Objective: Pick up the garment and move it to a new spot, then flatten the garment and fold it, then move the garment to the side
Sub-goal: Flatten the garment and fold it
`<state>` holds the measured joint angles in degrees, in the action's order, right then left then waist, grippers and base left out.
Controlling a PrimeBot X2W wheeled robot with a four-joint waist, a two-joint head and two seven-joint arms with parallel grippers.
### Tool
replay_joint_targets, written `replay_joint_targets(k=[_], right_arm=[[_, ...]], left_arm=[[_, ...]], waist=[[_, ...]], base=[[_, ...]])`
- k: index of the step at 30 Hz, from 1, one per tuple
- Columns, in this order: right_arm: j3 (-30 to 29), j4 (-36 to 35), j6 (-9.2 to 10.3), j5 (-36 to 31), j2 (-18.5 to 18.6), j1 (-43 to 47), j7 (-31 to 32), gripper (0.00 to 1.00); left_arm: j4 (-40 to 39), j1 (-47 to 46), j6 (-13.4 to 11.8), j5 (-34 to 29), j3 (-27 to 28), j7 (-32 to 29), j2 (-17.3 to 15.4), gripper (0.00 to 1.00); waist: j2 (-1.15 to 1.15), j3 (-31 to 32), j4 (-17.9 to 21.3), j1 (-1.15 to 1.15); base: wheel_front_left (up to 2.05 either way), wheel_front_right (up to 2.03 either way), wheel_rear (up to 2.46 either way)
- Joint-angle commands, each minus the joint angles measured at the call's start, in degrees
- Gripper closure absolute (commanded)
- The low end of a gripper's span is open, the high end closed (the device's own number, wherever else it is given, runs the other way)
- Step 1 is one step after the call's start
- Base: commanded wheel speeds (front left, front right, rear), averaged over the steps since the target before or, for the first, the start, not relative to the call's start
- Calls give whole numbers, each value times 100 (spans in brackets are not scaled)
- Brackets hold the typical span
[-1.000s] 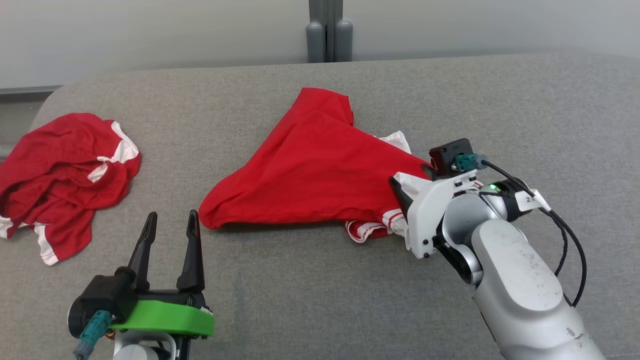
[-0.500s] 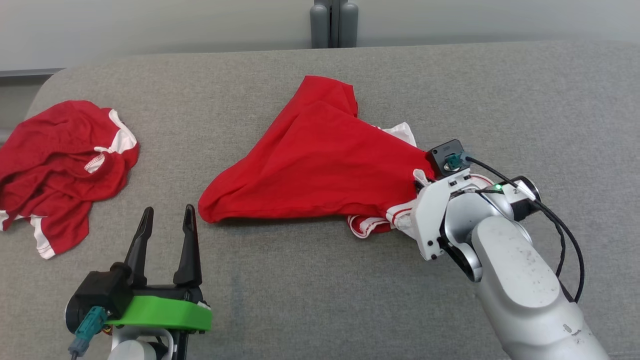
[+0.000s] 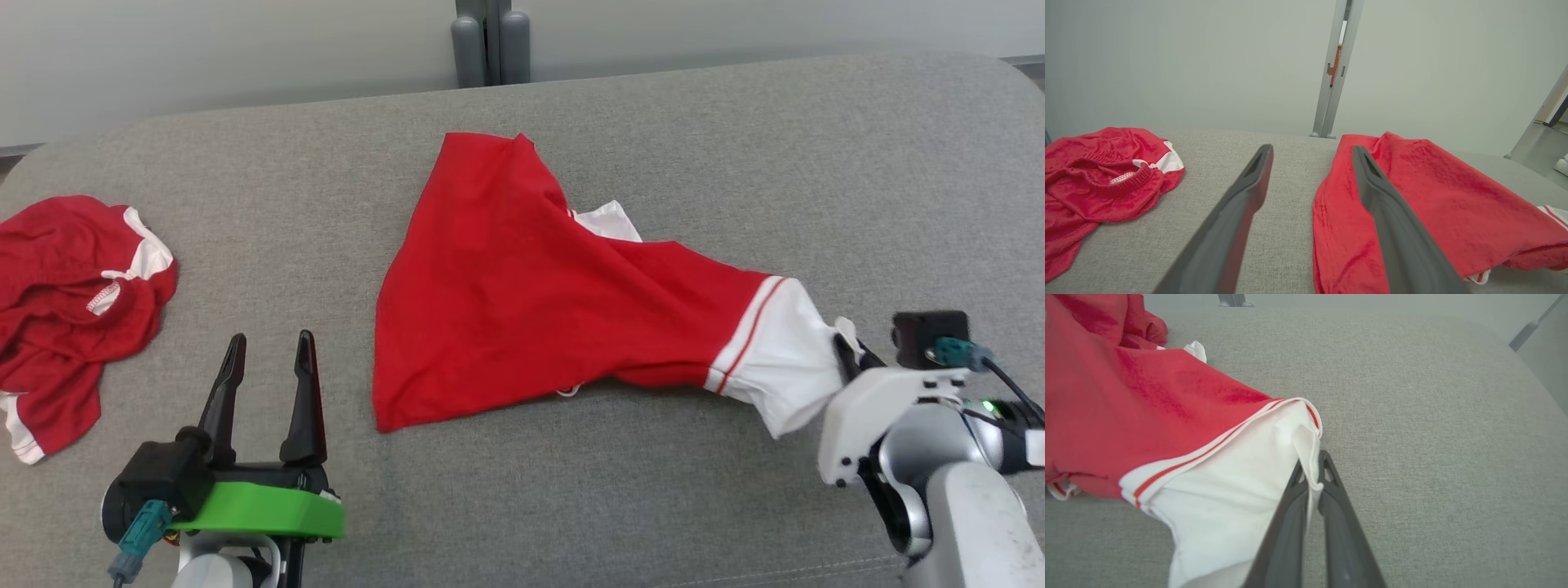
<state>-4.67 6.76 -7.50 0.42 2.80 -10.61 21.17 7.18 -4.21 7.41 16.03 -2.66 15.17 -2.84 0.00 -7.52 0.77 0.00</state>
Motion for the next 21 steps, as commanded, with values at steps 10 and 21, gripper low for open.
replay_joint_targets(k=[10, 21], right_arm=[[-551, -156, 0, 668, 14, 569, 211, 0], [-549, -86, 0, 238, 50, -331, 762, 0]], left_arm=[[46, -109, 9, -80, -66, -4, -12, 0], [27, -36, 9, -68, -124, -4, -12, 0]], waist=[[0, 6, 129, 0], [0, -16, -10, 0]], base=[[0, 0, 0], [0, 0, 0]])
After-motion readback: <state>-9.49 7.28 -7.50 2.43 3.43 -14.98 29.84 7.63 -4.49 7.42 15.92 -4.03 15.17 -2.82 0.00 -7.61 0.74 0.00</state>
